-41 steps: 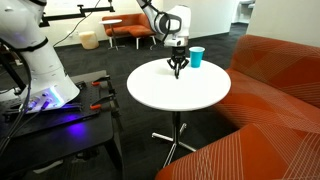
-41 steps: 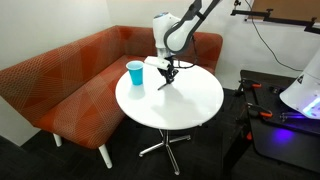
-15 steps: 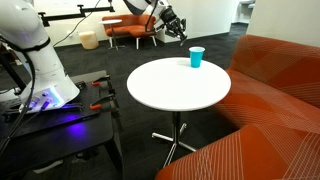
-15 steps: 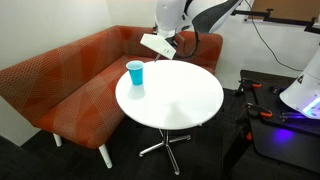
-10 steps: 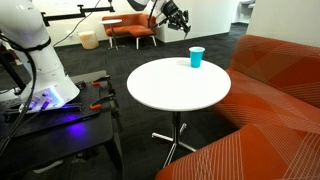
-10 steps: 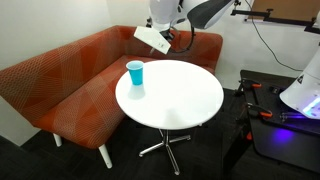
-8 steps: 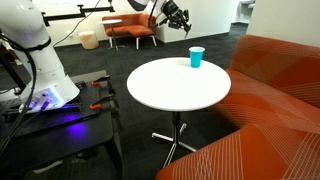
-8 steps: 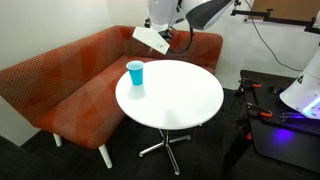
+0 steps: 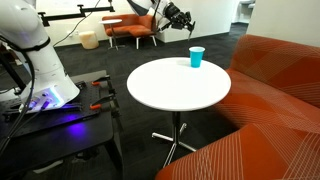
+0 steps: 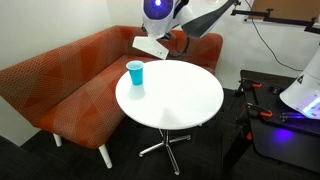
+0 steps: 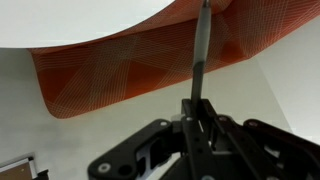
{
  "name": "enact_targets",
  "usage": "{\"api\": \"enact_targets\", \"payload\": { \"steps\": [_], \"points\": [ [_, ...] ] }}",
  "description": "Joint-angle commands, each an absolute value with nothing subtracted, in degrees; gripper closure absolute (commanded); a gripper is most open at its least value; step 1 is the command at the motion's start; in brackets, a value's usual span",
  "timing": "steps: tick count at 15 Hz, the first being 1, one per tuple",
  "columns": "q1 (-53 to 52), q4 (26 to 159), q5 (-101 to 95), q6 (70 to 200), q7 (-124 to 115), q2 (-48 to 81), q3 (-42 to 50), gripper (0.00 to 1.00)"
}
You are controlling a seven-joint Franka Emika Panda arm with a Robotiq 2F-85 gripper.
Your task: Pick up the pen from the table and put it in the light blue cup.
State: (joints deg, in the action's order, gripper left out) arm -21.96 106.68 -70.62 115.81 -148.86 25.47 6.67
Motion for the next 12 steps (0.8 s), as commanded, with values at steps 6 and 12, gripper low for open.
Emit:
{"api": "enact_targets", "payload": {
  "steps": [6,12],
  "points": [
    [-19.1,98.0,-74.3,111.7,-148.7,32.1,3.0,0.97],
    [-16.7,93.0,-77.6,109.7,-143.8,36.2,-0.5,0.97]
  ]
}}
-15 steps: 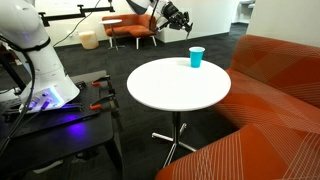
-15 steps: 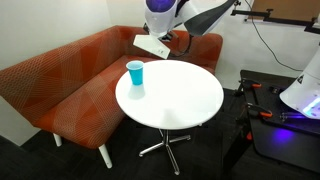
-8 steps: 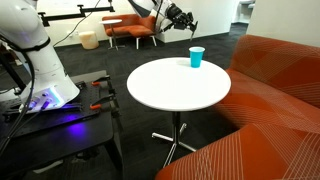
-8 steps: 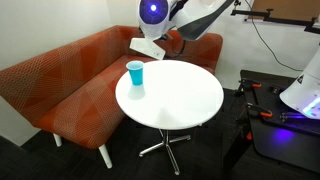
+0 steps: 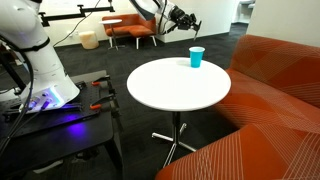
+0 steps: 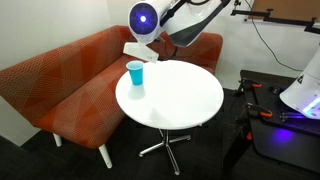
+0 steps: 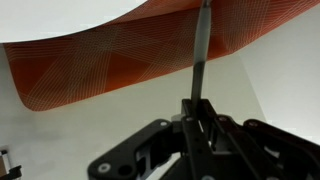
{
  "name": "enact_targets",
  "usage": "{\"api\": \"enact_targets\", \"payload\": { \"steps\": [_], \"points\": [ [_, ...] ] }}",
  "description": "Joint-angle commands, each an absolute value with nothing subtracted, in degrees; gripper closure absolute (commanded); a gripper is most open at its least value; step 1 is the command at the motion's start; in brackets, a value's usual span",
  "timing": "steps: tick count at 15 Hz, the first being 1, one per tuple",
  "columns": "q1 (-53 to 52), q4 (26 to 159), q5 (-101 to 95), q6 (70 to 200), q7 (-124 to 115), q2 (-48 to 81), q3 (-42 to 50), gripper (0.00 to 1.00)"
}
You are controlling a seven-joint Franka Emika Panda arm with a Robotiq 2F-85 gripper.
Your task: Pick up the pen from the table and put it in the light blue cup.
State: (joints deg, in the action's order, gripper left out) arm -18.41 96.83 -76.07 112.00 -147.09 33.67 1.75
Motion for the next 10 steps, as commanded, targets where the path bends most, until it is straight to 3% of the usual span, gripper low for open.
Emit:
{"api": "enact_targets", "payload": {
  "steps": [1,10],
  "points": [
    [-16.5,92.3,-77.8,109.6,-142.7,36.8,-0.7,0.97],
    [-15.3,85.2,-78.0,110.0,-136.1,43.4,-0.8,0.97]
  ]
}}
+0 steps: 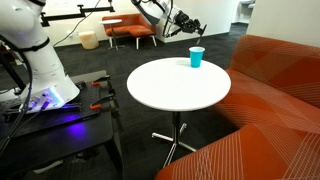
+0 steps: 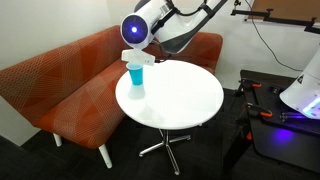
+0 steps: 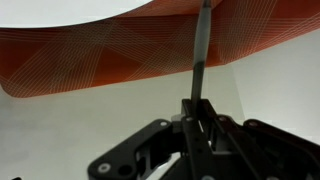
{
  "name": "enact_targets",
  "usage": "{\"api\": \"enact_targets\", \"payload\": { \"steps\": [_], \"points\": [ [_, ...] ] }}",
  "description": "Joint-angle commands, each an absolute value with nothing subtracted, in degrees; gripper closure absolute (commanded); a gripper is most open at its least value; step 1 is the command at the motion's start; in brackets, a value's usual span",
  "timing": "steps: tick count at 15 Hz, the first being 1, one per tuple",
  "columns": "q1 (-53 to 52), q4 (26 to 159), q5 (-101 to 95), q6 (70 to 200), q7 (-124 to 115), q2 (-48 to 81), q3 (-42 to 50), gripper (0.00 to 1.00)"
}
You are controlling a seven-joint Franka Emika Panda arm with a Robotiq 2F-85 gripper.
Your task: Pick up the pen from the table and put it in the light blue cup.
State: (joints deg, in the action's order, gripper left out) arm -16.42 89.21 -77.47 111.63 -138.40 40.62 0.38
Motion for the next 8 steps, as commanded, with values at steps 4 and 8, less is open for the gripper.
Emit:
{"api": "enact_targets", "payload": {
  "steps": [4,8],
  "points": [
    [-15.1,82.8,-77.5,110.5,-134.9,46.1,-0.8,0.97],
    [-15.2,81.0,-77.1,111.0,-133.9,48.2,-1.0,0.97]
  ]
}}
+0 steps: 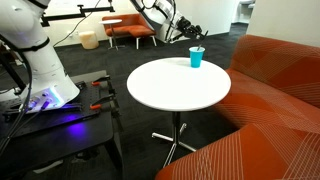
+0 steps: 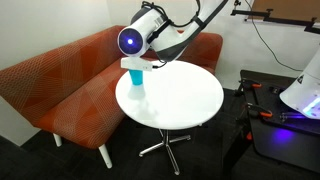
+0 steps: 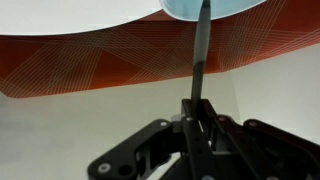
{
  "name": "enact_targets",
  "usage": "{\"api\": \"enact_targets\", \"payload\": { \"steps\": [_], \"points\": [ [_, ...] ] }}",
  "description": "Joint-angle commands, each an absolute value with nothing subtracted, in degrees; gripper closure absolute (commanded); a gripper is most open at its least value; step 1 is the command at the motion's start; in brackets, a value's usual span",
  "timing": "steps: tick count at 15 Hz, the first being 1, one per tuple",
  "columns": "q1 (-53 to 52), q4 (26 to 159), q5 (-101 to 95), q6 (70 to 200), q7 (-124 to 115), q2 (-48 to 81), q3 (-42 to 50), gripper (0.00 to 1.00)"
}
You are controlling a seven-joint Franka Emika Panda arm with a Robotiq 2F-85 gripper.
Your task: Pick up the pen from the table and put it in the light blue cup.
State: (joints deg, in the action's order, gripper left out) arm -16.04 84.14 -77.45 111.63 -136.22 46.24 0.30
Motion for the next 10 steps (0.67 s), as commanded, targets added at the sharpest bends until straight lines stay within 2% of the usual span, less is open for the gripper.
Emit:
{"api": "enact_targets", "payload": {
  "steps": [1,10],
  "points": [
    [-15.2,80.6,-77.0,111.0,-133.8,48.7,-1.0,0.97],
    [-15.5,77.7,-76.2,111.0,-131.5,51.4,-1.9,0.97]
  ]
}}
